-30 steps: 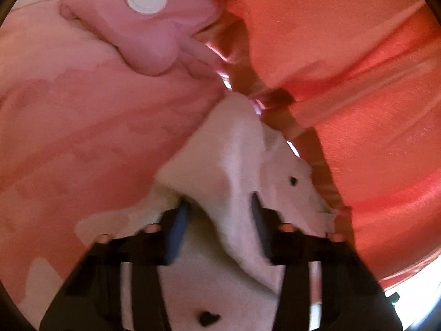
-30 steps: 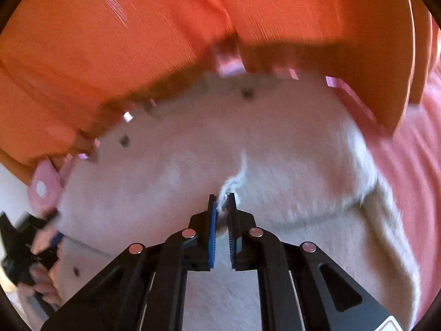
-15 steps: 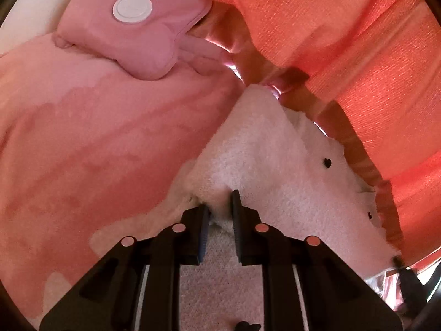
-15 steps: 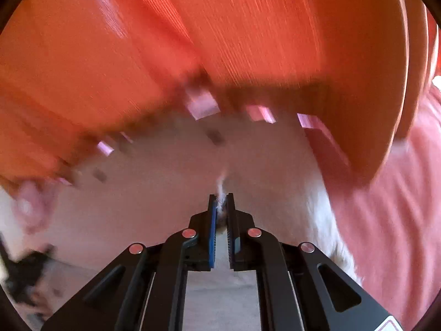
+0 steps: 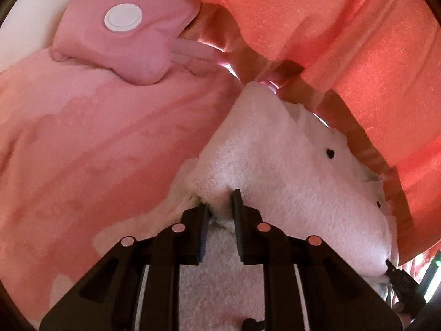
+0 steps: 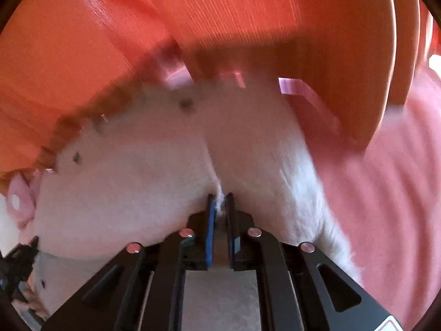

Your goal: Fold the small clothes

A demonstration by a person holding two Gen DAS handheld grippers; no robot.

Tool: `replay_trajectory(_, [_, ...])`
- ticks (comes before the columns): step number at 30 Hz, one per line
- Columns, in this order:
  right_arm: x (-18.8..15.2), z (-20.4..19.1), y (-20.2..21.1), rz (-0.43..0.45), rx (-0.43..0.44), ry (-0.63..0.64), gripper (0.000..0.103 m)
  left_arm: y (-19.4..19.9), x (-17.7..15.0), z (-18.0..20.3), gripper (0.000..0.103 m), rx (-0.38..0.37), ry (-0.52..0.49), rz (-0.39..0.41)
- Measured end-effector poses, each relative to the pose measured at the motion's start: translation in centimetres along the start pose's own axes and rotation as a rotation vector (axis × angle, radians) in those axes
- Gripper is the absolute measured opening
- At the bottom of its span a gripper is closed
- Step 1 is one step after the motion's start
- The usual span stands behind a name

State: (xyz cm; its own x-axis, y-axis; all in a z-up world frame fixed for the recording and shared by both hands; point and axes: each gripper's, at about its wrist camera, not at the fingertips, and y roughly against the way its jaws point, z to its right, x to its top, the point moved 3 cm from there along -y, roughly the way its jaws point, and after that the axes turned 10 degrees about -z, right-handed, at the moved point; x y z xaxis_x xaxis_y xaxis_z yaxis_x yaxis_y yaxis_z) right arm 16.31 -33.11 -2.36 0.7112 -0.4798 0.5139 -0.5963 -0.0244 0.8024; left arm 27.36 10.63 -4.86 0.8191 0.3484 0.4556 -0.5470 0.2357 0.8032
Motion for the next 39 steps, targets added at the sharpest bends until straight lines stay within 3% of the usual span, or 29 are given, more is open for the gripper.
replay_trajectory(3, [-0.5,-0.5,3.6,0.050,-0.020,-0.010,0.016,1.3,-0.3,-0.1,0.026,-0.027,0.015,-0.011])
replay_trajectory(5, [-1.2,0.0,6.9,0.061,-0.026,-0.019,0.026,2.9,-0.9,-0.4,0.049,-0.052,0.037,-0.023])
replay_trajectory(7, [-2.8,1.5,9.5,0.025,-0.031,-0.071,0.040,5.0,-1.9,-1.0,0.066,-0.063,0.050,-0.039])
replay_trajectory(9, [-5.9,3.0,11.6,-0.015,0.007,-0.071,0.050,7.5,-3.5,-1.7,0.074,-0.084,0.015,-0.067])
replay_trajectory(11, [-9.9,5.1,13.3,-0.075,-0.004,-0.060,0.054,9.9,-5.7,-2.8,0.086,-0.061,-0.040,-0.087])
replay_trajectory(15, [-17.2,9.0,14.5,-0.244,-0.023,-0.034,0.055,12.6,-11.2,-6.1,0.089,0.000,-0.128,-0.170])
replay_trajectory(18, [-20.5,10.3,15.2,-0.310,0.020,-0.039,0.055,12.6,-14.6,-8.1,0.089,-0.070,-0.072,-0.292])
replay_trajectory(22, [-21.4,10.2,14.6,-0.389,0.200,-0.101,0.056,13.7,-16.4,-7.8,0.089,-0.093,-0.069,-0.277])
replay_trajectory(25, [-22.4,9.4,12.8,-0.448,0.221,-0.135,0.058,13.6,-17.0,-7.4,0.088,-0.097,-0.059,-0.278])
replay_trajectory(27, [-22.2,8.6,12.6,-0.426,0.214,-0.139,0.059,13.6,-17.1,-7.3,0.083,-0.074,-0.072,-0.278])
replay_trajectory(29, [-22.2,7.9,12.5,-0.414,0.209,-0.132,0.054,13.6,-17.1,-7.2,0.054,-0.069,-0.077,-0.282])
replay_trajectory(30, [-22.1,7.4,12.2,-0.406,0.200,-0.127,0.034,13.5,-17.0,-7.1,0.046,-0.071,-0.084,-0.299])
replay_trajectory(31, [-22.1,6.8,12.0,-0.407,0.191,-0.112,0.012,13.3,-17.1,-7.2,0.027,-0.068,-0.082,-0.307])
replay_trajectory(32, [-22.0,6.5,12.1,-0.390,0.184,-0.109,0.012,13.4,-17.0,-7.1,0.008,-0.073,-0.079,-0.320])
replay_trajectory(39, [-21.5,3.7,21.2,-0.129,0.136,0.013,0.007,20.6,-16.4,-5.5,0.007,-0.121,-0.191,-0.228])
